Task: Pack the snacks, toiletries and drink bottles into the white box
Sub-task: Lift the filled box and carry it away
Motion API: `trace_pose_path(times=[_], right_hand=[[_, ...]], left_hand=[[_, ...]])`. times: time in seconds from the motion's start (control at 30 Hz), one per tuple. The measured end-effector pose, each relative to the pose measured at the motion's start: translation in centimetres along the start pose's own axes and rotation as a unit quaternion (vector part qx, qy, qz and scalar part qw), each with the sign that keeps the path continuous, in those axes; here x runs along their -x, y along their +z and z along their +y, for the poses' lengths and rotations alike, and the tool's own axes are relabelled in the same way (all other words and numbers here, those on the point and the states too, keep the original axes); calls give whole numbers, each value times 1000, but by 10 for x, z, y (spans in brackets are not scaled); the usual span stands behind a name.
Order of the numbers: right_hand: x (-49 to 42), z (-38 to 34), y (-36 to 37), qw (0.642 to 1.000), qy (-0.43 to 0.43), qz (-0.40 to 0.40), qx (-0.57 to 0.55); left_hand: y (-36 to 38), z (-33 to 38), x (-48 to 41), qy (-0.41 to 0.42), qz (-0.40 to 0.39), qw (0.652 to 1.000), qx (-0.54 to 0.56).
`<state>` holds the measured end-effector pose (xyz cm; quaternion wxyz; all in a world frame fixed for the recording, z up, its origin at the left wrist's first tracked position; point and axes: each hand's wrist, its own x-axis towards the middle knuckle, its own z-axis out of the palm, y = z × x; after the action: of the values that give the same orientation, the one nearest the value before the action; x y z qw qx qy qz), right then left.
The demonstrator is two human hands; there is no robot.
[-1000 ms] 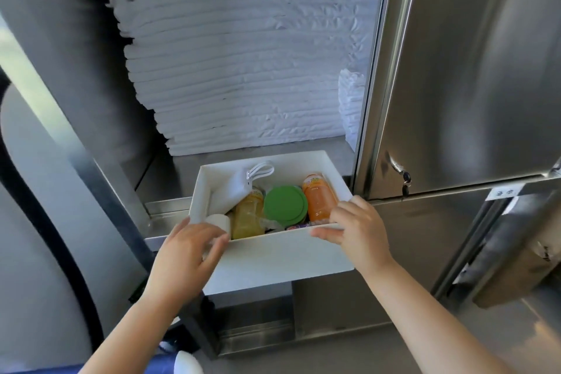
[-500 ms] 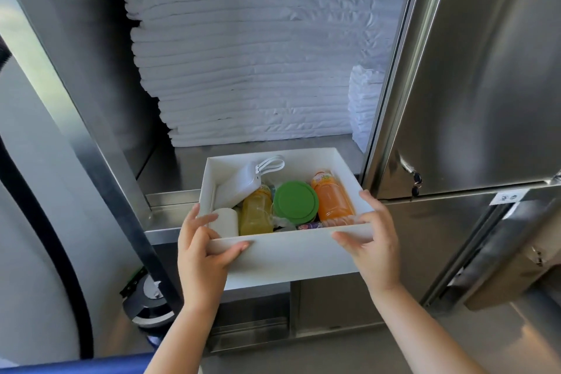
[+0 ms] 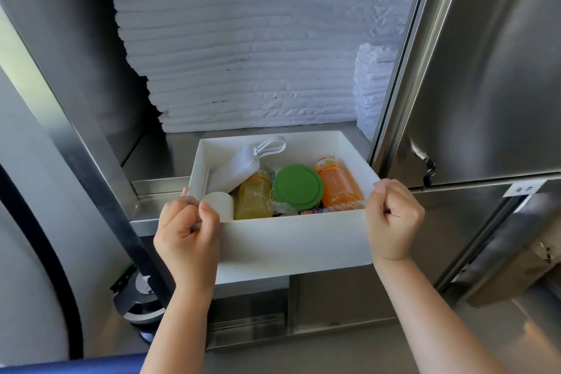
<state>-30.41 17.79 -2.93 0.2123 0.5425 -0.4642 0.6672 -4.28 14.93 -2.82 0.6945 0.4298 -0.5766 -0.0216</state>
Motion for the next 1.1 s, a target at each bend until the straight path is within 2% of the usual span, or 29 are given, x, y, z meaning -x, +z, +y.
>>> trace_pose_path(times=[0.2,0.57,0.87,1.1], right_hand=[[-12,-5,0,999,39,4,9],[-37,-37,-52,997,62,19,52],[-80,-47,-143,994,26,61,82],[-122,-30,-246,990,0,92,106]], left_hand=[[-2,14,-7,-29,2,1000,9],[-9,60,-10,-8,-24,999,36],[15,140,-1,25,-32,995,95],[59,231,30,14,-47,987,153]])
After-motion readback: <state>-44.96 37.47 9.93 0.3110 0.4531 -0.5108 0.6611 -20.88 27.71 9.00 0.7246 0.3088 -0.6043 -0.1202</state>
